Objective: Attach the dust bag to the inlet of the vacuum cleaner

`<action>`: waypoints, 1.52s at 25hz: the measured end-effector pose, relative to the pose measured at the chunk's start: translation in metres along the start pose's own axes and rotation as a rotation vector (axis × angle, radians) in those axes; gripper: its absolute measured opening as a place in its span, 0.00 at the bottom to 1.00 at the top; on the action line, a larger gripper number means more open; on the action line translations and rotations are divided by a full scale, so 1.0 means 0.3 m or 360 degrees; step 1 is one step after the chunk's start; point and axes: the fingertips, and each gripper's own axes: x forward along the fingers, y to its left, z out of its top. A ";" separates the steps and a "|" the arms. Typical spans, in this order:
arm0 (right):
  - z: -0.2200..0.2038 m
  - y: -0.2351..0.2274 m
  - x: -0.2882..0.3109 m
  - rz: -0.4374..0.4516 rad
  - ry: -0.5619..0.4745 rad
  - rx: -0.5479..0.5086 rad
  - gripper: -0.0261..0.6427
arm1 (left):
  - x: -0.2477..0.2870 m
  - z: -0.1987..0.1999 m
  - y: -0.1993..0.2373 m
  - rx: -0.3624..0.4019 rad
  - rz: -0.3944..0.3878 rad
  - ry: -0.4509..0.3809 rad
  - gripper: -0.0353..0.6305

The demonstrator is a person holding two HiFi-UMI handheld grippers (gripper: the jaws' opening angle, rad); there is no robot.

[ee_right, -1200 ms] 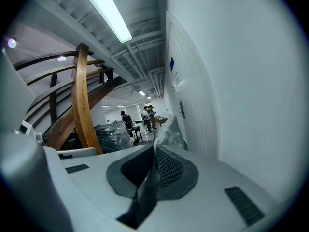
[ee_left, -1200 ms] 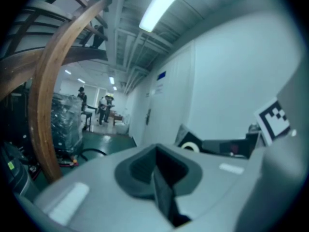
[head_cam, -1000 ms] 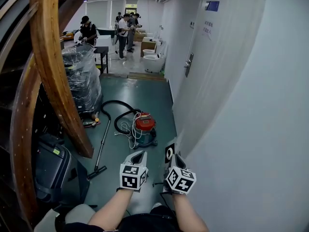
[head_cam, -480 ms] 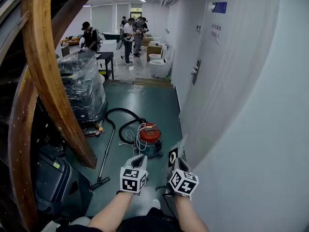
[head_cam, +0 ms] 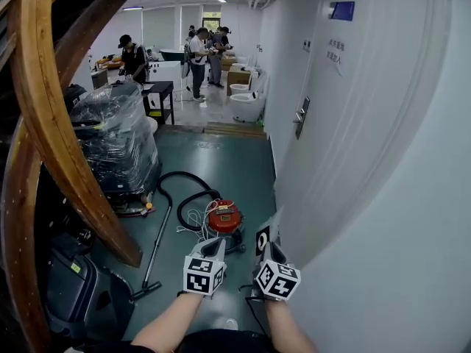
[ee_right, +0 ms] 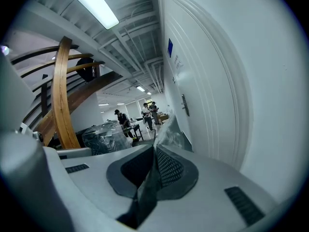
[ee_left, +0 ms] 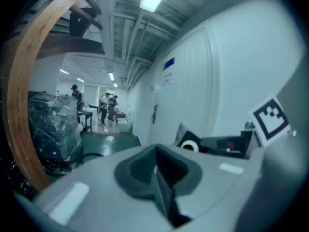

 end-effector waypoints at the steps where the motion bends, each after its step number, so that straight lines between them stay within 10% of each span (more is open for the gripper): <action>1: 0.009 -0.015 0.026 0.0004 0.0004 0.0001 0.07 | 0.030 0.009 0.000 0.0004 0.0001 0.0002 0.05; 21: 0.039 -0.091 0.356 0.0058 0.0135 -0.0033 0.07 | 0.363 0.047 0.112 -0.0030 0.0003 0.0057 0.05; 38: 0.105 -0.032 0.881 -0.0277 0.0125 0.0061 0.07 | 0.845 0.187 0.566 -0.0017 -0.0289 0.0128 0.05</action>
